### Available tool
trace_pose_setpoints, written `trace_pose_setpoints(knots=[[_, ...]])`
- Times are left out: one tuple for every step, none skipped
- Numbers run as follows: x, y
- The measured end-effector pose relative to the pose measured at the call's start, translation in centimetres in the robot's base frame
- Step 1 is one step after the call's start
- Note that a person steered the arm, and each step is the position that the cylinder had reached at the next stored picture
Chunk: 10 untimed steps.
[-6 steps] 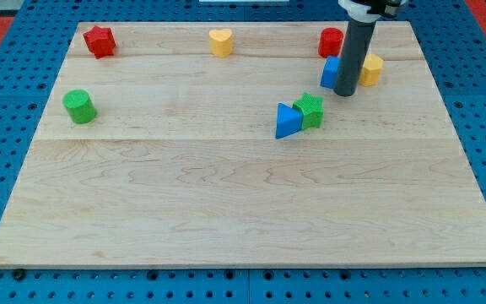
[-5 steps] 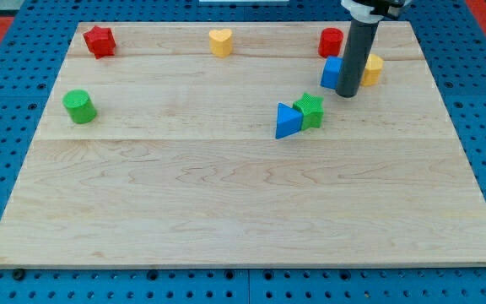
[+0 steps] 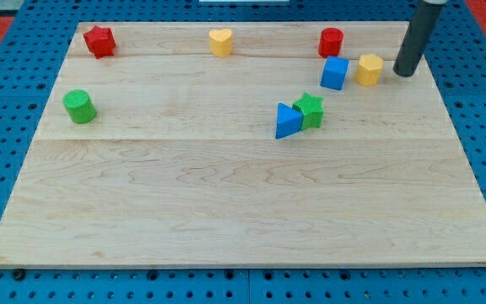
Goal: Move the group of blocks to the center of the board
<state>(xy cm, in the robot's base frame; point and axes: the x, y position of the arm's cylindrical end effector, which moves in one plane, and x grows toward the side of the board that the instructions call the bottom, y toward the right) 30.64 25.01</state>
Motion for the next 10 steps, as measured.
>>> trace_pose_setpoints(knots=[[-0.4,-5.6],[-0.4,-12.3],[-0.3,-12.1],[3.4,-16.8],[4.3,-18.8],[6.4,-12.5],[10.1,-12.1],[10.1,-20.8],[9.5,-24.9],[9.1,-24.0]])
